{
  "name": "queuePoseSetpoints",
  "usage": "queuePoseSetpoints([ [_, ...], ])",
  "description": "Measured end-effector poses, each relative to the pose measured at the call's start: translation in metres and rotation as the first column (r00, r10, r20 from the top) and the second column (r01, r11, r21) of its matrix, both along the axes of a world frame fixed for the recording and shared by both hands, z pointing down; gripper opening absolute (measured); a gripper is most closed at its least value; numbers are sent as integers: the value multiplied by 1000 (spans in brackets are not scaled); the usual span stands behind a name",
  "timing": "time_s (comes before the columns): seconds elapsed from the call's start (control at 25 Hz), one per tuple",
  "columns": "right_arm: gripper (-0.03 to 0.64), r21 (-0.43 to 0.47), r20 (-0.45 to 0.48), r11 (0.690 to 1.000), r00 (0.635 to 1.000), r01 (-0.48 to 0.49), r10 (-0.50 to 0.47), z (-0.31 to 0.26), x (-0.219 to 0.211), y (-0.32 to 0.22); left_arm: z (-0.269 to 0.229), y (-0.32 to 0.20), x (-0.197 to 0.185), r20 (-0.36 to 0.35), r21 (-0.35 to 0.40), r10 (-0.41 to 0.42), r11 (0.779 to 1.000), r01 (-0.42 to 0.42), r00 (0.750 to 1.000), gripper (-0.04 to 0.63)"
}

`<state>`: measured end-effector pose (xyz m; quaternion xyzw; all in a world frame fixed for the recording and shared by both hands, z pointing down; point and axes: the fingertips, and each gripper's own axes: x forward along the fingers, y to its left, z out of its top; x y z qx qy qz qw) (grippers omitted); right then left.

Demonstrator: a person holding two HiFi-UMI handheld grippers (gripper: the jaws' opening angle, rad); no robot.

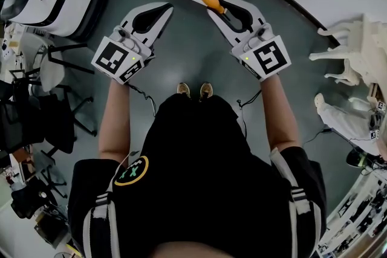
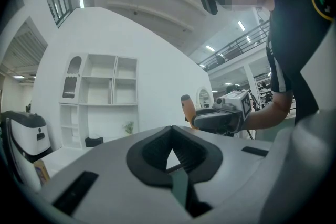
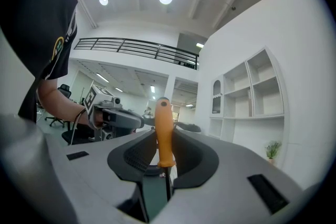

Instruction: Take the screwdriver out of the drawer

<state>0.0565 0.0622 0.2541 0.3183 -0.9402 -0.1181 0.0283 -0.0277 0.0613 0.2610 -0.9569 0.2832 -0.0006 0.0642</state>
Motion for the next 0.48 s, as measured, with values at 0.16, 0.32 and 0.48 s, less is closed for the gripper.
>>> queuePoseSetpoints([
  [0.16, 118, 2, -1, 1000, 1000, -3, 3, -1, 1, -2, 2, -2, 1, -2, -2, 4, 1000, -4, 1000, 17],
  [0.32, 118, 5, 0, 1000, 1000, -8, 8, -2, 2, -6, 2, -5, 2, -2, -2, 9, 1000, -9, 1000, 17],
  [0.48, 118, 3, -5, 1000, 1000, -15, 15, 0, 0, -9, 3, -8, -1, -3, 1, 10, 1000, -10, 1000, 17],
])
